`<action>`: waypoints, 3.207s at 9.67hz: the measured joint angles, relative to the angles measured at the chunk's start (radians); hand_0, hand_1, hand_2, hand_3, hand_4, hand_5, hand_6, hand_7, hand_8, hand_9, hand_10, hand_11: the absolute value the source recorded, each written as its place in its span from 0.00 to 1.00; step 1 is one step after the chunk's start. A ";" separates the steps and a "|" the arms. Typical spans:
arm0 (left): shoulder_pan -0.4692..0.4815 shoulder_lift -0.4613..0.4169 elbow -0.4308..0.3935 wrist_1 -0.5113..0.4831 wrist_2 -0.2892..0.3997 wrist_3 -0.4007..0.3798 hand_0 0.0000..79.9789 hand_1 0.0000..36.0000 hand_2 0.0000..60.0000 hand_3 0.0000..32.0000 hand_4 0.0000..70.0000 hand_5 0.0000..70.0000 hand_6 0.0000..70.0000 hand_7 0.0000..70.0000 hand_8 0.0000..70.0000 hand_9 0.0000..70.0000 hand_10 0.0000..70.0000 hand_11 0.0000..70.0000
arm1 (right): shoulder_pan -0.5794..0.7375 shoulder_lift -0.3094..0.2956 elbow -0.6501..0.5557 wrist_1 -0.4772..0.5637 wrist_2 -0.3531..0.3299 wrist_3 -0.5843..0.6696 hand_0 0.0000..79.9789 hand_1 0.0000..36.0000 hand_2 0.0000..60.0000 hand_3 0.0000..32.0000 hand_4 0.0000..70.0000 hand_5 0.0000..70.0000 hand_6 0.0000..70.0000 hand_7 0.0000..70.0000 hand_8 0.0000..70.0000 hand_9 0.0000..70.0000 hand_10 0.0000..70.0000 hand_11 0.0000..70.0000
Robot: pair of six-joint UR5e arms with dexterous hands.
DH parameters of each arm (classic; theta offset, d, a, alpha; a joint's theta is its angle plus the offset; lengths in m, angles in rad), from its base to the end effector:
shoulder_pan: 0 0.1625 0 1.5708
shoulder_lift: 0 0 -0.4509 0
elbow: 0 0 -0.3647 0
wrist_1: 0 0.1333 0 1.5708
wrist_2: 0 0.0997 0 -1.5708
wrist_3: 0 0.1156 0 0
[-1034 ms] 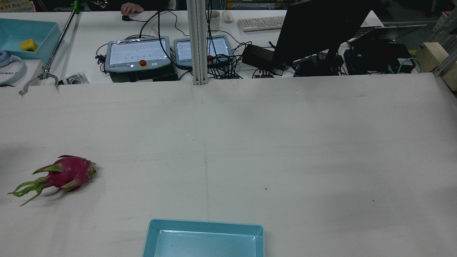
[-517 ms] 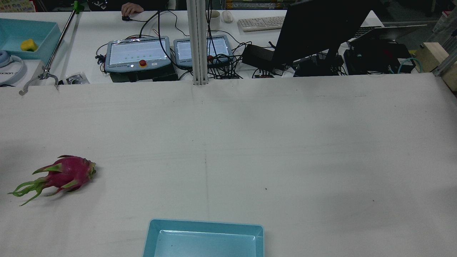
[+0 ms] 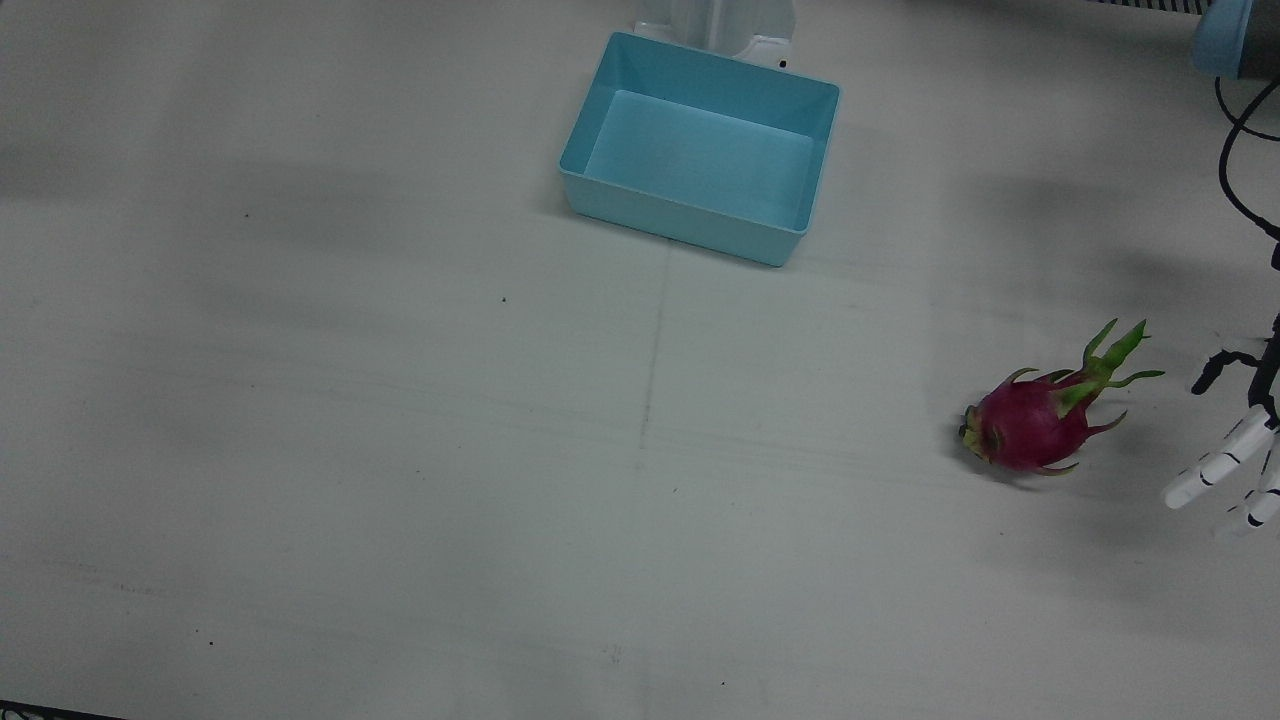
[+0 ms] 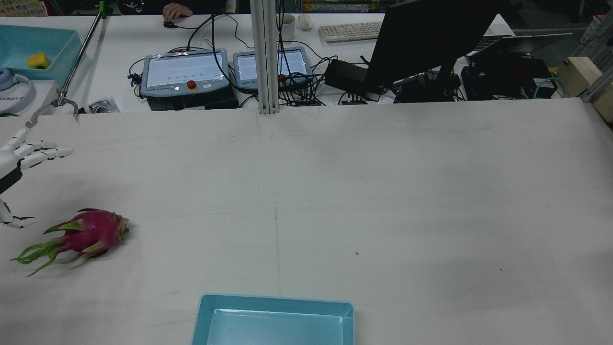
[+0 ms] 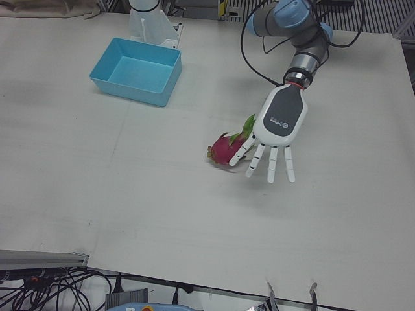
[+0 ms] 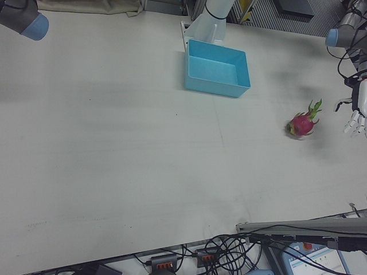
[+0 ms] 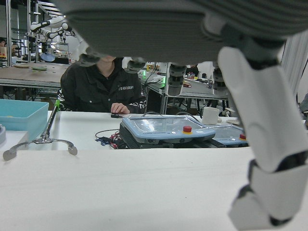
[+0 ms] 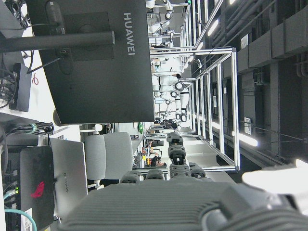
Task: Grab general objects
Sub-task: 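Move the left hand down over the pink dragon fruit, then close the left hand fingers around the dragon fruit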
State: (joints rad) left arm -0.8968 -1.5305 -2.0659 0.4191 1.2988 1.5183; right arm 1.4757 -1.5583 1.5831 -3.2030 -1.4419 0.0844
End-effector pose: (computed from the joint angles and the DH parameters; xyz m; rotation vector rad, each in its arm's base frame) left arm 0.1364 -0.4341 0.5485 0.8882 1.4377 -0.9427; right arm 0.1018 -0.4930 0.7081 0.0487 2.1252 -2.2008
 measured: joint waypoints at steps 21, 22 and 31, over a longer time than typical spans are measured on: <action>0.134 -0.159 0.075 0.410 -0.110 0.074 0.75 1.00 1.00 1.00 0.00 0.00 0.00 0.13 0.00 0.01 0.00 0.01 | 0.000 0.000 0.000 0.001 0.000 0.000 0.00 0.00 0.00 0.00 0.00 0.00 0.00 0.00 0.00 0.00 0.00 0.00; 0.135 -0.158 0.076 0.410 -0.120 0.074 0.79 1.00 1.00 1.00 0.00 0.00 0.00 0.13 0.00 0.01 0.00 0.03 | 0.000 0.000 0.000 0.001 0.000 0.000 0.00 0.00 0.00 0.00 0.00 0.00 0.00 0.00 0.00 0.00 0.00 0.00; 0.315 -0.158 0.110 0.441 -0.283 0.067 0.70 0.87 0.41 1.00 0.00 0.11 0.00 0.02 0.00 0.00 0.00 0.00 | 0.000 0.000 0.000 0.001 0.000 0.000 0.00 0.00 0.00 0.00 0.00 0.00 0.00 0.00 0.00 0.00 0.00 0.00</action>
State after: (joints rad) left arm -0.5816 -1.6886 -1.9555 0.8605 1.0158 1.5851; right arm 1.4757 -1.5585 1.5831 -3.2019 -1.4419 0.0844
